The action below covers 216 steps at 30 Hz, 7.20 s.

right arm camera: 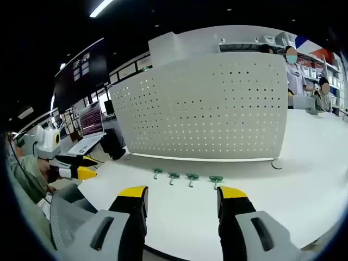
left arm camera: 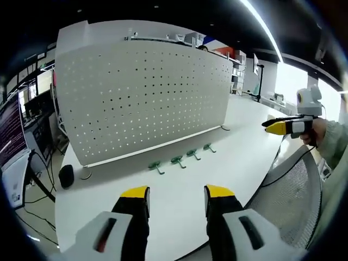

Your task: Insert the hook assembly into the mounting plate slot until the hook locks in place.

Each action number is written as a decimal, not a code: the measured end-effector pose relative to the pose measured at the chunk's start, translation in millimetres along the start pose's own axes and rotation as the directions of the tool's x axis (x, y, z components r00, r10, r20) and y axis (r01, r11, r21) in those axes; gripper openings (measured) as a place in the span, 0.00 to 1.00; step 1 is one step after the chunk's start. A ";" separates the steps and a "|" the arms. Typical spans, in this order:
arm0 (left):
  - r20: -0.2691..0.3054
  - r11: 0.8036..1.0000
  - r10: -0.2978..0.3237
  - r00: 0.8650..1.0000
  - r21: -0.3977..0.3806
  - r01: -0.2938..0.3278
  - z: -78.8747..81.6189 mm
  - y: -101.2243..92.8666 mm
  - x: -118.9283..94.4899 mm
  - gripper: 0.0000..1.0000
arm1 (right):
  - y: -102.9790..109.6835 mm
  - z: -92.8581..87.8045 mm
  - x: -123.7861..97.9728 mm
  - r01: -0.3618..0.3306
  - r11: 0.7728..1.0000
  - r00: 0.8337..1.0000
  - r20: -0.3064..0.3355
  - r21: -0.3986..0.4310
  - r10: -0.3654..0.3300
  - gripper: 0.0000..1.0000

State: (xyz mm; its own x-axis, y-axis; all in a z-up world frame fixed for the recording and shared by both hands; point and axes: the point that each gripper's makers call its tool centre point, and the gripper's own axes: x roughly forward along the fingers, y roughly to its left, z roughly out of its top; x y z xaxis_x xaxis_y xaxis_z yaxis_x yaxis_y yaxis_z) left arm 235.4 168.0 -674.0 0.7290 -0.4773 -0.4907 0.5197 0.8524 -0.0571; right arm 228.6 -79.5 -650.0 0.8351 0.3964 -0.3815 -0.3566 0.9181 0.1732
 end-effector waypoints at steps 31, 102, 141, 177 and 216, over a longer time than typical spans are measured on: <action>-0.035 0.995 -0.030 0.999 0.098 0.033 15.2 21.2 38.5 0.40 | 17.8 -19.7 1.7 -0.019 1.000 0.999 -0.047 0.010 0.019 0.45; -0.293 0.807 -0.221 0.930 0.481 0.343 -29.6 72.6 212.7 0.21 | 18.0 -34.8 3.3 0.091 0.994 0.991 -0.109 0.061 -0.084 0.42; -0.369 0.800 -0.264 0.891 0.433 0.416 -41.4 58.6 224.8 0.04 | 8.9 -41.7 -12.4 0.148 0.986 0.983 -0.118 0.081 -0.138 0.41; -0.132 0.917 -0.160 0.978 0.347 0.196 -0.6 60.8 160.7 0.03 | 26.9 -17.1 -5.9 0.056 0.997 0.998 -0.034 0.061 -0.054 0.39; 0.229 0.960 -0.084 0.970 0.280 0.017 80.9 2.7 49.0 0.03 | 59.1 40.0 17.5 -0.170 0.985 0.983 0.069 -0.035 0.172 0.30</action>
State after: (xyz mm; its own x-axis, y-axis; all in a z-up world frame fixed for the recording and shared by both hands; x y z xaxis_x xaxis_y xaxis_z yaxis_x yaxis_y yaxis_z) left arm 308.5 129.7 -627.8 0.7651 -0.5836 -0.2722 0.6362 0.7502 0.1798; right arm 238.8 -18.7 -610.0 0.7881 0.5472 -0.2819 -0.5082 0.8368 0.2035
